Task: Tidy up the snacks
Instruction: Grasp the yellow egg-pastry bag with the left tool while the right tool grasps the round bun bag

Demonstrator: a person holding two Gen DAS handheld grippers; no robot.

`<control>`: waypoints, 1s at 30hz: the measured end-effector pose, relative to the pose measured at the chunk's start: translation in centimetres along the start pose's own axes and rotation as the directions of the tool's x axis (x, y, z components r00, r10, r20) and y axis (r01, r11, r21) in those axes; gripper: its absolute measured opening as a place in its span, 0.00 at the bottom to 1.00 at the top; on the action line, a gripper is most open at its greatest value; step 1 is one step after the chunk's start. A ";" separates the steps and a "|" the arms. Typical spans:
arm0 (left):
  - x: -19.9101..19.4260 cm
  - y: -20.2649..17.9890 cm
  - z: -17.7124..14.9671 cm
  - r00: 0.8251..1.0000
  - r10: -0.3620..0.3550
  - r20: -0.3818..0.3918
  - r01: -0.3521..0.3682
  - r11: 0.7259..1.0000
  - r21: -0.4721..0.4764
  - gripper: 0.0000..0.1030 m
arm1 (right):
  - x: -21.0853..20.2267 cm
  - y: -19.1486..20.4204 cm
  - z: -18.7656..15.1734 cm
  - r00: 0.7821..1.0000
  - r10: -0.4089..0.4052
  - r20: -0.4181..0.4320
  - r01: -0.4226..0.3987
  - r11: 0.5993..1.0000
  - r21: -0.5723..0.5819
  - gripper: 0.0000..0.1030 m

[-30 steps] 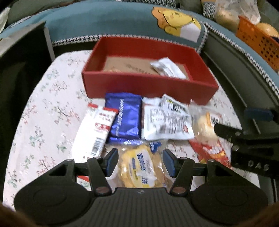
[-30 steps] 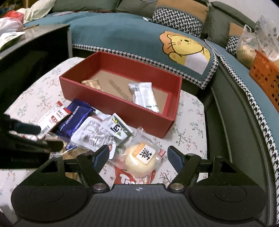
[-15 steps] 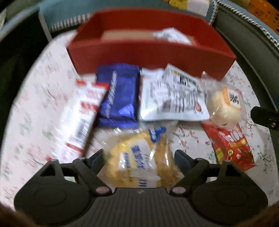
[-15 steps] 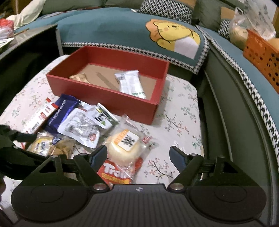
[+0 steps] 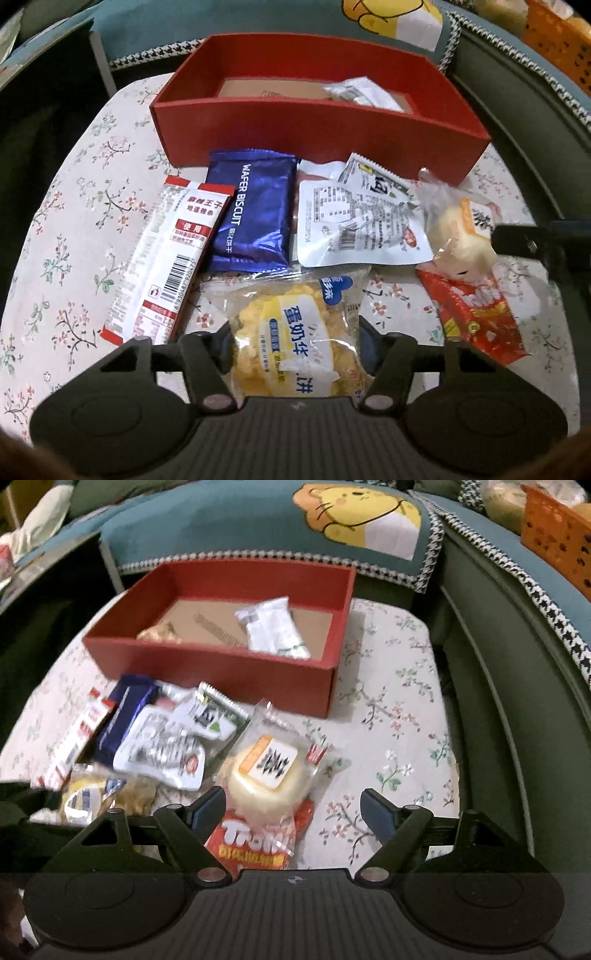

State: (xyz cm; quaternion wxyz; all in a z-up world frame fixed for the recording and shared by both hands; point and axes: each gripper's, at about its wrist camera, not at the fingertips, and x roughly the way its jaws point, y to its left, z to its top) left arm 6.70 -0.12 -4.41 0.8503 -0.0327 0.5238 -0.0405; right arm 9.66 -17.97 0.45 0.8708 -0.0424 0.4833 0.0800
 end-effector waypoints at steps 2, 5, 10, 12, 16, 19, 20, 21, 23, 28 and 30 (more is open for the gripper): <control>-0.5 0.2 0.0 1.000 -0.016 0.006 0.016 1.000 0.000 0.94 | 0.2 -0.3 0.5 1.000 0.002 0.005 -0.003 1.000 0.031 0.83; -0.8 0.4 -0.1 0.999 -0.036 0.004 0.036 0.999 0.005 0.92 | 0.5 0.1 1.3 1.000 0.010 0.010 -0.009 1.000 -0.016 0.83; -0.5 0.7 -0.3 0.999 -0.052 -0.015 0.052 0.999 -0.001 0.95 | 2.1 0.0 2.4 0.999 0.026 -0.032 -0.026 1.000 0.001 0.85; -0.2 0.8 -0.1 0.998 -0.051 -0.024 0.051 0.999 -0.007 0.96 | 3.1 0.2 2.6 0.997 0.055 -0.063 -0.053 0.998 0.037 0.85; 0.5 0.8 -0.1 0.999 -0.034 -0.034 0.033 0.999 -0.016 1.00 | 4.5 1.3 2.6 0.996 0.036 -0.085 -0.031 0.998 0.049 0.84; 0.9 0.8 -0.2 0.999 -0.027 -0.036 0.027 1.000 -0.008 1.00 | 5.6 1.3 2.3 0.994 0.011 -0.106 -0.005 0.999 0.053 0.72; 0.9 0.7 -0.2 0.999 -0.023 -0.034 0.023 1.000 0.002 1.00 | 5.8 1.4 2.1 0.993 0.013 -0.114 -0.007 0.999 0.051 0.71; 0.9 0.7 -0.3 0.999 -0.024 -0.033 0.024 1.000 0.003 1.00 | 5.9 1.4 2.0 0.993 0.008 -0.116 -0.004 0.999 0.038 0.69; 0.7 0.7 -0.4 0.999 -0.025 -0.033 0.025 1.000 0.005 1.00 | 5.8 1.5 1.6 0.993 0.001 -0.117 0.000 1.000 0.006 0.66; -0.2 0.6 -0.5 0.999 -0.042 -0.024 0.043 0.999 0.019 0.93 | 4.0 1.2 1.2 0.996 -0.014 -0.088 0.011 0.999 -0.032 0.64; -0.7 0.3 -0.6 0.999 -0.037 -0.014 0.038 0.999 0.036 0.92 | 3.1 1.0 0.9 0.997 -0.014 -0.072 0.011 0.999 -0.038 0.64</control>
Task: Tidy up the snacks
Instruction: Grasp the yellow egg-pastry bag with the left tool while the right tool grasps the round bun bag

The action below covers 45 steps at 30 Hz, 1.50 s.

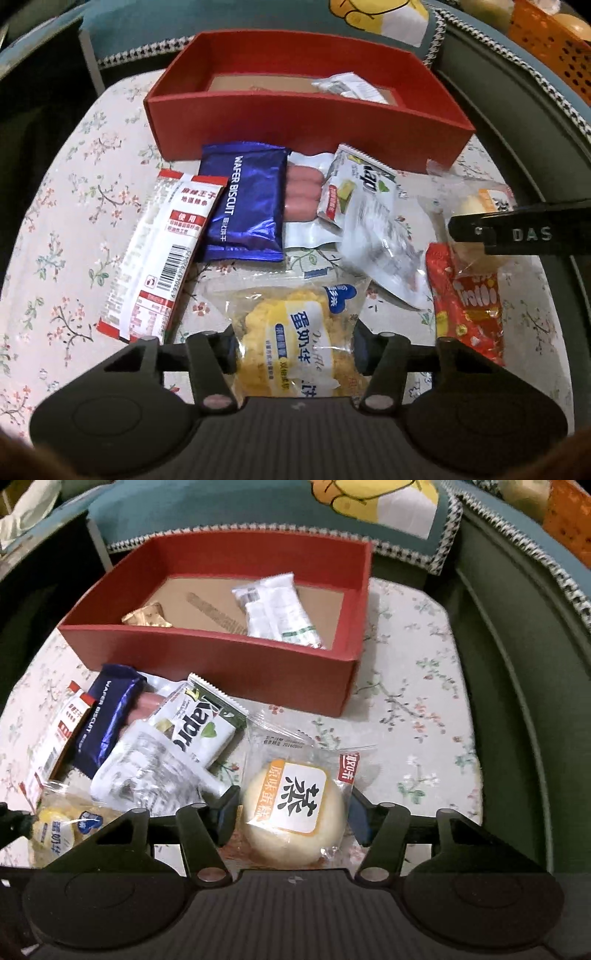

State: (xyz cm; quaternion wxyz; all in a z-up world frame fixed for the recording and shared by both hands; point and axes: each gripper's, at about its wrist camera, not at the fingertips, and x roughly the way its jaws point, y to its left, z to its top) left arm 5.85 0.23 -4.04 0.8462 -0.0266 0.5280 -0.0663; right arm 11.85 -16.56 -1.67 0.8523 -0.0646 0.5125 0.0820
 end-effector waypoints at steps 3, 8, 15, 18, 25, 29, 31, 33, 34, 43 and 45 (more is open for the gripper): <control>-0.5 -0.2 -0.4 1.000 0.004 0.005 -0.004 1.000 0.007 0.92 | -1.4 -0.4 -0.6 1.000 0.009 0.025 -0.009 1.000 -0.002 0.64; -1.2 -0.1 -1.6 1.000 0.001 0.003 -0.001 1.000 -0.003 0.91 | -3.8 -0.4 -1.9 0.997 0.034 0.067 -0.033 0.999 -0.022 0.64; -2.2 -0.3 -2.7 1.000 -0.009 0.015 0.009 1.000 -0.010 0.90 | -6.0 0.2 -3.3 0.991 0.094 0.097 -0.089 0.995 -0.054 0.64; -2.5 -0.2 -2.9 1.000 -0.011 0.018 0.012 1.000 -0.019 0.89 | -6.4 0.5 -4.0 0.989 0.115 0.097 -0.109 0.992 -0.069 0.64; -4.2 0.3 -3.0 0.998 -0.021 0.058 0.024 0.999 -0.045 0.88 | -7.4 1.1 -5.2 0.986 0.130 0.107 -0.120 0.988 -0.098 0.64; -5.0 0.6 -3.3 0.997 -0.013 0.076 0.016 0.999 -0.046 0.88 | -7.8 1.9 -6.2 0.985 0.139 0.099 -0.127 0.985 -0.120 0.64; -5.2 0.6 -3.6 0.997 -0.015 0.074 0.018 0.999 -0.043 0.88 | -7.7 2.5 -6.9 0.987 0.139 0.085 -0.127 0.982 -0.137 0.64; -5.2 0.7 -4.0 0.998 -0.014 0.067 0.017 0.999 -0.046 0.88 | -7.4 3.3 -7.6 0.989 0.135 0.065 -0.123 0.979 -0.161 0.64; -5.2 0.8 -4.2 0.998 -0.014 0.062 0.017 0.999 -0.046 0.88 | -7.3 3.7 -8.0 0.989 0.134 0.056 -0.123 0.978 -0.171 0.64; -4.4 0.7 -5.2 0.999 0.014 0.037 -0.013 0.999 -0.036 0.88 | -7.1 4.9 -8.9 0.991 0.131 0.033 -0.122 0.973 -0.198 0.64; -4.7 0.7 -5.2 0.999 0.020 0.044 -0.018 0.999 -0.036 0.88 | -6.8 4.9 -8.9 0.992 0.125 0.028 -0.117 0.973 -0.198 0.64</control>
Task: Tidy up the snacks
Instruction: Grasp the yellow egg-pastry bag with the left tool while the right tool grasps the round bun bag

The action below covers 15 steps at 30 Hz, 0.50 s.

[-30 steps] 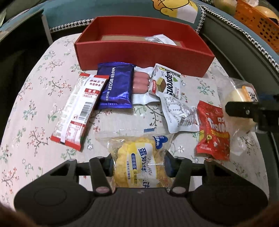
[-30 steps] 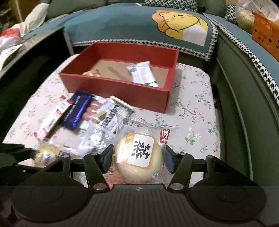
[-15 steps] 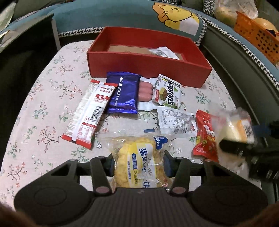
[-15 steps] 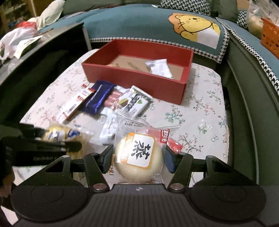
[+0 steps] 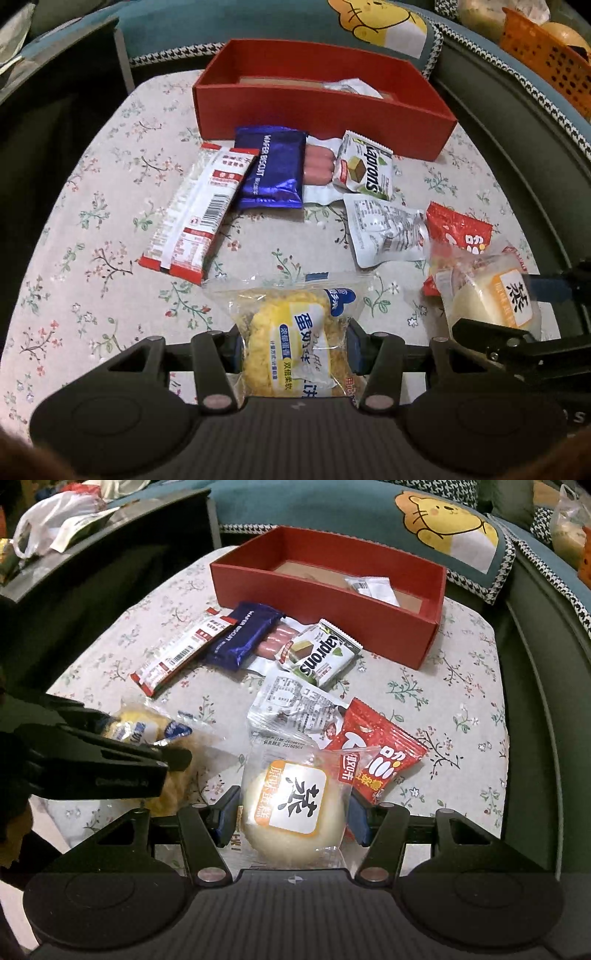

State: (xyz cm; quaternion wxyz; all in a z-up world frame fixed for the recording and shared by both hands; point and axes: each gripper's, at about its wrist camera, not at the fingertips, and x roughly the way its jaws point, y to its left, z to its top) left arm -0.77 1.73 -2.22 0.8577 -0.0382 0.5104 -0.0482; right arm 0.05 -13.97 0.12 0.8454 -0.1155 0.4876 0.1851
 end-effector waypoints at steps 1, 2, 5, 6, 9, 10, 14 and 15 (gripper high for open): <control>-0.1 0.0 -0.1 1.000 0.002 0.001 -0.002 1.000 0.001 0.88 | 0.1 0.0 0.0 1.000 -0.005 -0.005 0.005 1.000 -0.002 0.64; -0.2 0.0 -0.2 1.000 0.003 0.001 -0.003 1.000 0.003 0.88 | 0.2 0.0 0.0 1.000 -0.008 -0.008 0.008 1.000 -0.003 0.64; -0.6 -0.1 -0.6 1.000 0.007 0.000 -0.007 1.000 0.009 0.88 | 0.3 0.3 -0.2 1.000 -0.017 -0.012 0.017 1.000 -0.015 0.64; -0.7 0.0 -0.7 1.000 0.006 0.000 -0.006 1.000 0.009 0.88 | 0.2 0.4 -0.3 1.000 -0.021 -0.012 0.021 1.000 -0.018 0.64; -1.1 0.1 -1.1 1.000 0.006 0.004 -0.006 1.000 0.007 0.88 | 0.2 0.8 -0.8 1.000 -0.024 -0.020 0.024 0.999 -0.026 0.64; -1.2 0.1 -1.1 1.000 0.006 0.007 -0.006 1.000 0.005 0.88 | 0.1 1.0 -1.1 0.999 -0.026 -0.022 0.025 0.999 -0.029 0.64; -2.3 0.1 -1.0 0.999 0.006 0.045 -0.007 1.000 0.008 0.88 | -0.2 1.5 -1.6 0.999 -0.048 -0.014 0.047 0.998 -0.034 0.64; -2.6 0.1 -0.9 0.998 0.006 0.056 -0.006 1.000 0.009 0.88 | -0.4 1.5 -1.6 0.999 -0.052 -0.009 0.051 0.998 -0.031 0.64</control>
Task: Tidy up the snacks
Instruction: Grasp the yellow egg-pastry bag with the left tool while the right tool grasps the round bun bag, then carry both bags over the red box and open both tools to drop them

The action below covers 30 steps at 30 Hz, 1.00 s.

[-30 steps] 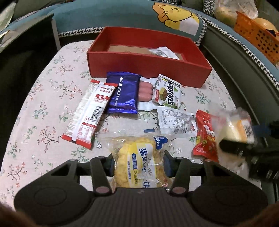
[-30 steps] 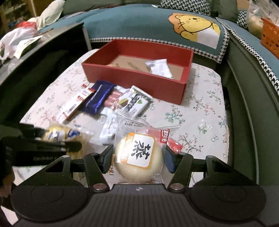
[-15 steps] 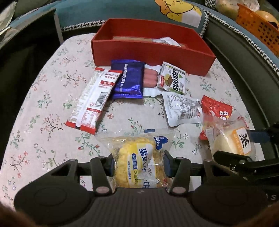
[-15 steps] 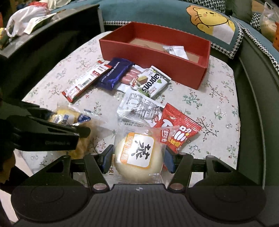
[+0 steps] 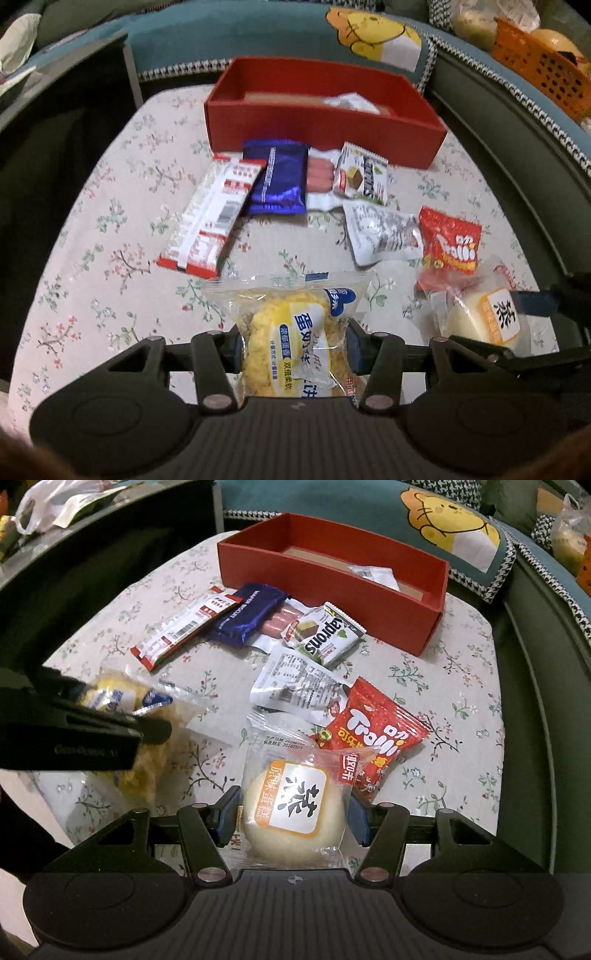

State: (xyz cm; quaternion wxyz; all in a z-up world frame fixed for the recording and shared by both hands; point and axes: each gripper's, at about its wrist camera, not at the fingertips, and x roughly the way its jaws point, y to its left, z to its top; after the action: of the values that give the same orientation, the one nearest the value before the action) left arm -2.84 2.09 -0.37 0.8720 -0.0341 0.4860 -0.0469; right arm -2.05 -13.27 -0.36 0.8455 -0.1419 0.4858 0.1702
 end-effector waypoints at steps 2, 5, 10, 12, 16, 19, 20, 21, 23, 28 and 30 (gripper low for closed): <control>-0.5 0.0 0.2 1.000 0.002 0.022 -0.002 1.000 0.003 0.88 | -0.5 0.1 -0.1 1.000 -0.007 0.014 0.007 1.000 0.005 0.64; -1.3 0.1 0.5 0.998 0.009 0.055 -0.009 1.000 0.007 0.88 | -1.1 0.2 -0.1 0.999 -0.016 0.037 0.015 1.000 0.011 0.64; -2.0 0.2 0.9 0.997 0.002 0.083 -0.003 1.000 0.001 0.88 | -2.0 0.7 0.0 0.997 -0.030 0.072 0.029 0.999 0.015 0.64; -2.2 0.1 1.1 0.995 0.003 0.095 -0.003 1.000 0.004 0.88 | -2.2 0.6 0.3 0.996 -0.036 0.086 0.034 0.999 0.021 0.64; -2.6 0.0 1.7 0.992 0.008 0.125 -0.009 1.000 0.006 0.88 | -2.7 0.2 1.0 0.992 -0.049 0.115 0.045 0.998 0.037 0.64; -2.9 -0.2 2.7 0.988 0.012 0.155 -0.013 1.000 0.004 0.88 | -2.9 0.0 1.8 0.989 -0.055 0.139 0.050 0.998 0.040 0.64; -3.0 -0.3 3.1 0.986 0.014 0.166 -0.014 1.000 0.003 0.88 | -3.0 -0.1 2.1 0.987 -0.060 0.147 0.055 0.998 0.039 0.64; -3.1 -0.4 3.5 0.984 0.014 0.176 -0.014 1.000 0.002 0.88 | -3.1 -0.2 2.4 0.986 -0.065 0.156 0.060 0.997 0.040 0.64; -3.2 -0.4 4.2 0.981 0.011 0.192 -0.011 1.000 -0.001 0.88 | -3.2 -0.4 3.0 0.983 -0.069 0.170 0.062 0.997 0.046 0.64; -3.1 -0.7 6.0 0.975 0.015 0.220 -0.015 1.000 -0.003 0.88 | -3.3 -1.2 4.7 0.976 -0.085 0.199 0.075 0.996 0.054 0.64; -2.9 -0.9 6.6 0.973 0.016 0.228 -0.016 1.000 0.000 0.88 | -3.3 -1.6 5.4 0.974 -0.088 0.210 0.077 0.995 0.061 0.64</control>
State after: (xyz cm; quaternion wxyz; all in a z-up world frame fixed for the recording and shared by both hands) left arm 1.21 1.66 5.63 0.9225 -0.0344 0.3828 -0.0360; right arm 1.22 -13.02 5.25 0.9023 -0.1208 0.3907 0.1365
